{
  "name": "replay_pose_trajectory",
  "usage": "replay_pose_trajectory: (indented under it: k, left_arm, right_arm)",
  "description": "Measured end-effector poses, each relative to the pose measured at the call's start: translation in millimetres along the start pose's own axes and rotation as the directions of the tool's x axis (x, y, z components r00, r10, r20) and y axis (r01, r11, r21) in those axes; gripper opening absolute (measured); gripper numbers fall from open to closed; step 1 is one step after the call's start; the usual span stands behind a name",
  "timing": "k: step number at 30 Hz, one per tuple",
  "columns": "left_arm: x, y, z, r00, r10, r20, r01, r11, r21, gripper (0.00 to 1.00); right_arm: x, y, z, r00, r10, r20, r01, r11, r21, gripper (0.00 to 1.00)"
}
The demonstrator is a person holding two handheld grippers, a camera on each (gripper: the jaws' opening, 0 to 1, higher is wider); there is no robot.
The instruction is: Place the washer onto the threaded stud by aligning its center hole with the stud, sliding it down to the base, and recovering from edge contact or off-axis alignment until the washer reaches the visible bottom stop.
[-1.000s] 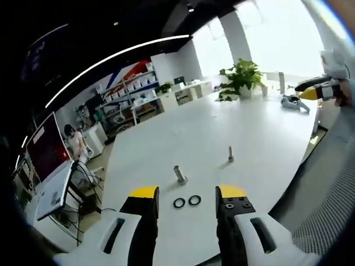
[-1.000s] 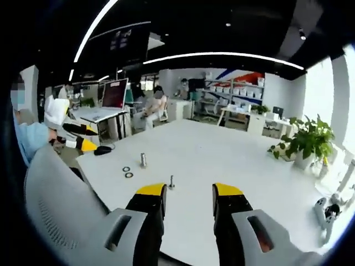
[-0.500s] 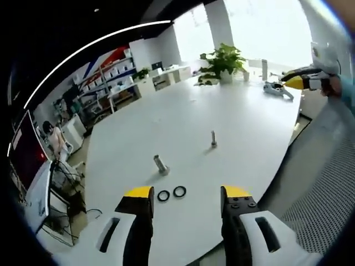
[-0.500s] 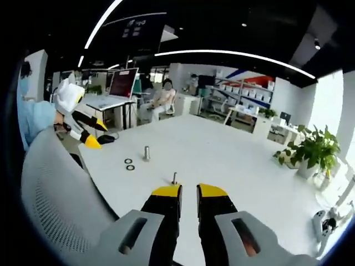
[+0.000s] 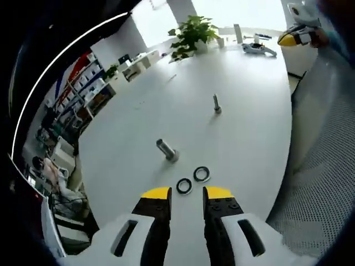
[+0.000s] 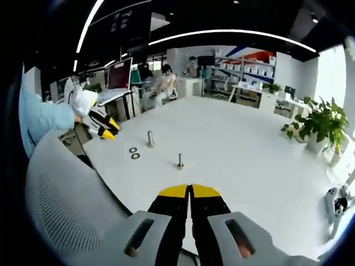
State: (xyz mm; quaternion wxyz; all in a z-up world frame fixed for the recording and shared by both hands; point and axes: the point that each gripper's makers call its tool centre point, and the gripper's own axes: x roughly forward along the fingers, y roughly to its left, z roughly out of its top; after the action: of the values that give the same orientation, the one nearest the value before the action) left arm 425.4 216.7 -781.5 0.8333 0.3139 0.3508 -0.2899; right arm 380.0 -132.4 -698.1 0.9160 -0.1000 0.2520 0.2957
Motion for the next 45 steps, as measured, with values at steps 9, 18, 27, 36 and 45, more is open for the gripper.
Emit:
replay_pose_trajectory:
  k: [9,18,27,36,45]
  left_arm:
    - [55,11.3,-13.5,0.99,-0.102,-0.097,0.108,0.993,0.055,0.14]
    - [86,20.4,-27.3,0.976,-0.147,-0.162,0.164,0.982,0.097,0.12]
    - [100,14.9,-32.3,0.959,-0.225,-0.174,0.235,0.971,0.043,0.06]
    - [103,14.7,-30.0,0.95,-0.276,-0.143,0.282,0.959,0.026,0.04]
    - [104,13.7,-29.4,0.945,-0.301,-0.126,0.305,0.952,0.017,0.04]
  right_arm:
    - [3,-1,-3.4,1.0,0.007,-0.014,-0.007,1.0,0.026,0.03]
    - [5,-7,-6.9,0.999,-0.024,-0.033,0.025,0.999,0.034,0.04]
    - [8,-4,-11.0,0.997,-0.015,-0.072,0.017,0.999,0.031,0.05]
    - [8,-5,-13.4,0.996,-0.017,-0.085,0.019,1.0,0.02,0.05]
    - [8,-6,-15.1,0.996,-0.017,-0.092,0.018,1.0,0.013,0.05]
